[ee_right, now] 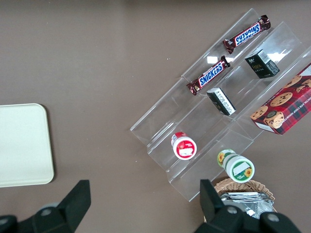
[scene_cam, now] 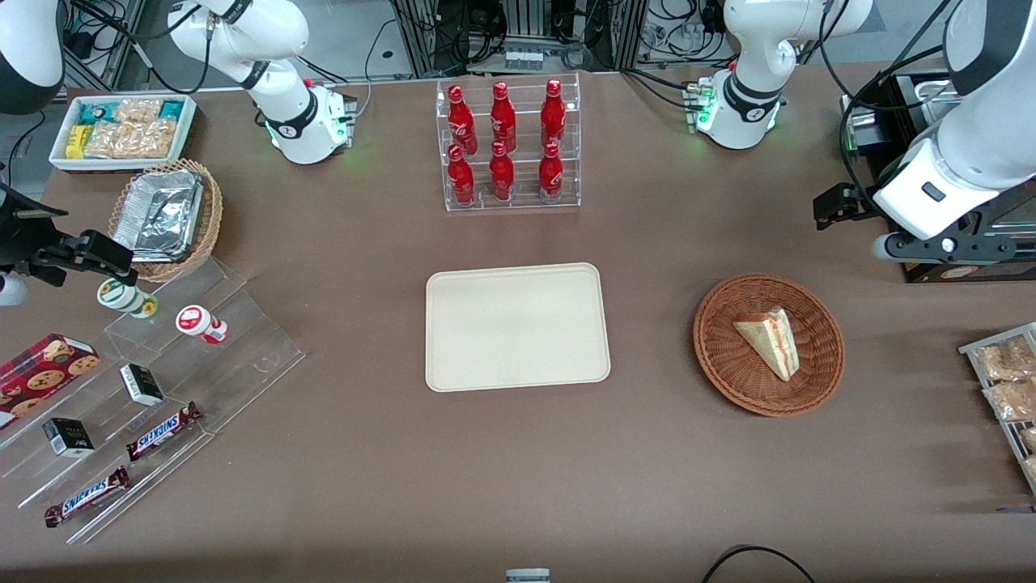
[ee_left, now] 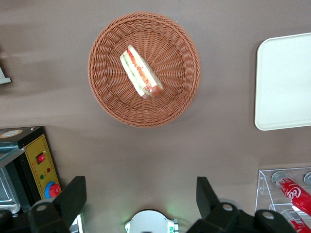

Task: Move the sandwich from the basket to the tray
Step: 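Move the left gripper over the wrapped sandwich in the wicker basket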

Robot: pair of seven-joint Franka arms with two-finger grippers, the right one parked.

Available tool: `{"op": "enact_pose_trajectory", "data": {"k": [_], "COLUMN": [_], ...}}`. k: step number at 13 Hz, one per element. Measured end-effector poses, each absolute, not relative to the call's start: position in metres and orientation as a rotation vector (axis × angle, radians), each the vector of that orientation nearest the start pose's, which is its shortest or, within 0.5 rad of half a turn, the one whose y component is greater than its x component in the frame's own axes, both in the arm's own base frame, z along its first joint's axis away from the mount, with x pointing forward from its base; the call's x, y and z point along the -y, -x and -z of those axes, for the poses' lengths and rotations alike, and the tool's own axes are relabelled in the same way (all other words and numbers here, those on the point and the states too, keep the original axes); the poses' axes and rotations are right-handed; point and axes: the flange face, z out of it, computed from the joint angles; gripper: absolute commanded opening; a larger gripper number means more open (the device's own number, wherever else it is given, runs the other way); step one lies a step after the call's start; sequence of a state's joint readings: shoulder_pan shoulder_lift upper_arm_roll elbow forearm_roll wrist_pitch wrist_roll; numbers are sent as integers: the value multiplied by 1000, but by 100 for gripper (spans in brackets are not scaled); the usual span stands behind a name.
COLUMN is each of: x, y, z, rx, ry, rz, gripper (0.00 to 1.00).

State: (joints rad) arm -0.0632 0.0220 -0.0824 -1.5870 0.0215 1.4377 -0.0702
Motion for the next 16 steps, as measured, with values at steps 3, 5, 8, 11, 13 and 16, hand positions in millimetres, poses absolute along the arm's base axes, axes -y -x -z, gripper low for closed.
{"op": "enact_pose_trajectory", "data": {"k": [3,5,8,11,13,16], "x": [76,75,76,77,77,77], "y": [-540,-540,-544,-548,-548,-544], "z": [-594,-589,-555,-513,-480,-434], "rx": [-114,-113,-116,-120,-124,-128], "ry": [3090,3088,3086,3091,3096,3105], "rz": [-261,-273,-290,-257,-224,-168], "gripper": [100,100,100,100,100,100]}}
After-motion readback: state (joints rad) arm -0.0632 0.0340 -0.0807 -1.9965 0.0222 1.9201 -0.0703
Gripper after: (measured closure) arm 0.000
